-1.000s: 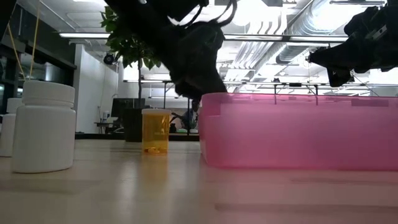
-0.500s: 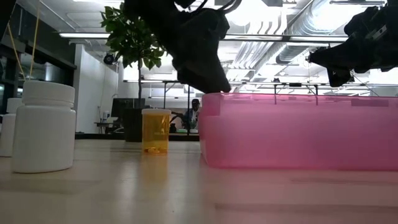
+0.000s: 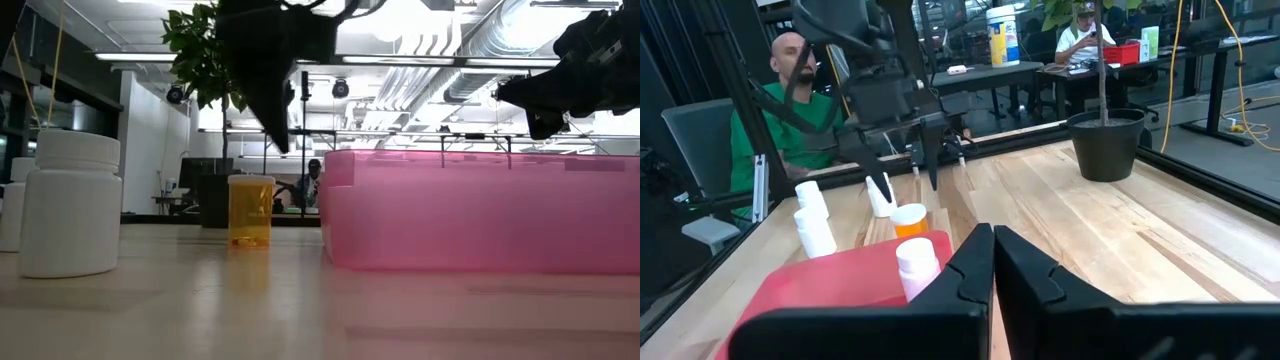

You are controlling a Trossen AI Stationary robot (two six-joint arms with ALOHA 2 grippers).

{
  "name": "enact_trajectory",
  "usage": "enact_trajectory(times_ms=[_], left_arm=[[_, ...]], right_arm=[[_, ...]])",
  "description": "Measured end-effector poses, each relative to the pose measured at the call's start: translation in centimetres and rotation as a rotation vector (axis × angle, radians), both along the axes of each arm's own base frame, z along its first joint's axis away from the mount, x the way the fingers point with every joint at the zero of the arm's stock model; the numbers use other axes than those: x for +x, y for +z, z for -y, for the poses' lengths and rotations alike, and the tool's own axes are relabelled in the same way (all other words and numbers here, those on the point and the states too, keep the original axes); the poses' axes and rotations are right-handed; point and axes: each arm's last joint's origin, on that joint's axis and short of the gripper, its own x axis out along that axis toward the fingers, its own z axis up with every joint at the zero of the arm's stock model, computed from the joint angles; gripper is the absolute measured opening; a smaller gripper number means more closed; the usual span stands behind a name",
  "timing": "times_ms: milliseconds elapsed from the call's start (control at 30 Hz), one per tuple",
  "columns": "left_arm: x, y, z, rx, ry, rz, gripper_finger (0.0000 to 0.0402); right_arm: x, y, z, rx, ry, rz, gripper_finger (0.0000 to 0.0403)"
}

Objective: Pick and place pill bottles into a basket
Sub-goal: Put the orange pill bottle into the pink bin

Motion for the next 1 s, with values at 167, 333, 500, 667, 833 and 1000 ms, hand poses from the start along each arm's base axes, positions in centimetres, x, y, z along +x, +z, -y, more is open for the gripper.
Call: enact_trajectory(times_ms=[167,333,500,667,833,1000], left_arm=[[-0.3,-0.1,0.1,-0.048,-0.017,-0.038,0.0283],[-0.3,-0.1,0.2,-0.048,-0.066,-0.041,0.0303],[-0.3,-0.1,0.2,-0.051,-0.068,-0.038,0.0354],[-0.2,-0.3,0.2,-0.049,-0.071,-0.040,0.0396],[0.3,-1.5,0.3,-0.065,-0.071,-0.073,0.0379],[0.8,-3.2,0.4,-0.070,-0.072,-0.128,0.0372]], right_arm=[[0.0,0.0,0.0,0.000,0.000,0.000,0.0002],[0.0,0.0,0.0,0.000,0.000,0.000,0.0002],[0.0,0.0,0.0,0.000,0.000,0.000,0.0004],[0.0,0.0,0.0,0.000,0.000,0.000,0.0001],[0.0,0.0,0.0,0.000,0.000,0.000,0.0003],[0.0,0.0,0.0,0.000,0.000,0.000,0.0003]])
